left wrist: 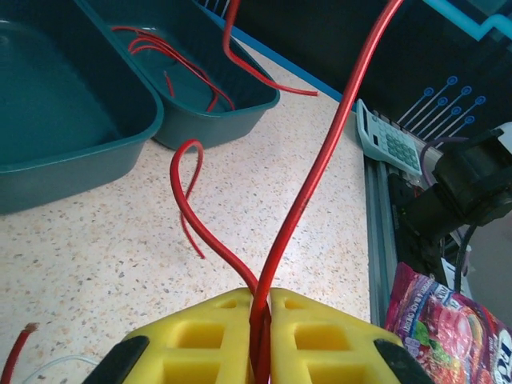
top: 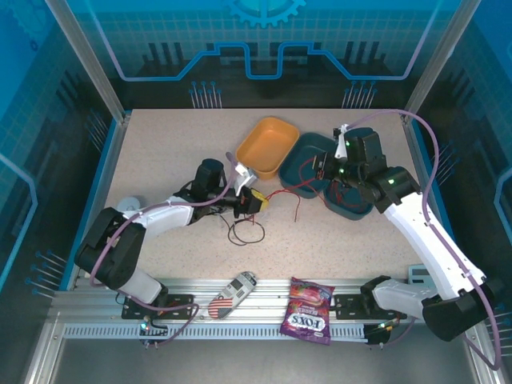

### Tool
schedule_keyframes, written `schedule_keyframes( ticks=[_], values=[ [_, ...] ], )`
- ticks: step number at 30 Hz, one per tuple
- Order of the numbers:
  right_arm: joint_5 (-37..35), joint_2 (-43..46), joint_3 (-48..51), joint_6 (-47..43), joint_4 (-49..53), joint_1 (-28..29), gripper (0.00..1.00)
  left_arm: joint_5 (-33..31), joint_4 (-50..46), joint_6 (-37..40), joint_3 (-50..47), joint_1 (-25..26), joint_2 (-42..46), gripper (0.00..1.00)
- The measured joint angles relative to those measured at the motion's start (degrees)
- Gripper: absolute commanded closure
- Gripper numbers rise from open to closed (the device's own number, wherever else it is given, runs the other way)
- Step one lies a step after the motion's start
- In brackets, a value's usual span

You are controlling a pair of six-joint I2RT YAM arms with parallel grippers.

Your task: Untangle the cables

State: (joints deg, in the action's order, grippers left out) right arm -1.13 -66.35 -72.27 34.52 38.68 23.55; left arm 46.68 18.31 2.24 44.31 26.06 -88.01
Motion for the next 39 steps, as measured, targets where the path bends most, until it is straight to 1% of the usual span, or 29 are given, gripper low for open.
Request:
schedule_keyframes(
  ticks=[1, 2, 6, 10, 12, 15, 18, 21, 27, 31, 33, 35, 36, 38, 39],
  values=[
    [0.02, 0.0, 0.52, 0.04, 0.11, -0.26, 1.0, -0.52, -0.02, 0.15, -0.02, -0.17, 0.04, 0.83],
    [-0.04, 0.0, 0.96, 0.09, 0.11, -0.5, 1.0, -1.05, -0.2, 0.39, -0.02, -0.33, 0.07, 0.82],
    [0.37, -0.02, 2.27, 0.61, -0.48, -1.16, 1.0, -3.1, -1.99, 1.16, -0.04, -0.72, 0.11, 0.82],
    [2.34, -0.87, 3.23, 1.29, -1.95, -1.18, 1.0, -4.31, -3.32, 1.77, -0.07, -0.72, 0.11, 0.82],
    [3.15, -1.68, 3.3, 1.53, -2.67, -1.22, 1.0, -4.68, -3.72, 2.19, -0.09, -0.74, 0.11, 0.74],
    [3.28, -2.75, 3.3, 1.55, -3.19, -1.22, 1.0, -5.01, -4.26, 2.38, -0.2, -0.74, 0.11, 0.74],
    [2.97, -3.67, 3.3, 1.53, -3.1, -1.22, 1.0, -5.09, -4.55, 2.4, -0.24, -0.85, 0.11, 0.78],
    [2.25, -4.17, 3.3, 1.51, -2.47, -1.25, 1.0, -5.33, -4.57, 2.4, -0.24, -1.18, 0.11, 0.78],
    [2.05, -4.26, 3.28, 1.51, -2.14, -1.25, 1.0, -6.8, -6.54, 3.3, -0.24, -1.6, 0.09, 0.75],
    [2.78, -4.57, 3.28, 1.51, -2.19, -1.25, 1.0, -9.25, -10.64, 5.55, -0.2, -1.68, 0.09, 0.72],
    [3.08, -4.74, 3.28, 1.51, -2.21, -1.25, 1.0, -9.42, -11.85, 5.86, -0.22, -2.27, 0.11, 0.71],
    [3.26, -4.83, 3.28, 1.51, -2.19, -1.25, 1.0, -9.42, -12.22, 5.75, -0.39, -3.65, 0.76, 0.66],
    [3.3, -4.83, 3.28, 1.51, -2.16, -1.27, 1.0, -9.53, -12.52, 5.66, -0.42, -4.31, 1.36, 0.62],
    [3.28, -4.83, 3.04, 1.46, -2.01, -1.29, 1.0, -10.14, -14.16, 5.75, -0.24, -5.42, 3.26, 0.5],
    [3.28, -4.83, 2.78, 1.46, -1.73, -1.29, 1.0, -10.51, -15.58, 6.1, 0.2, -5.62, 4.04, 0.47]
  ],
)
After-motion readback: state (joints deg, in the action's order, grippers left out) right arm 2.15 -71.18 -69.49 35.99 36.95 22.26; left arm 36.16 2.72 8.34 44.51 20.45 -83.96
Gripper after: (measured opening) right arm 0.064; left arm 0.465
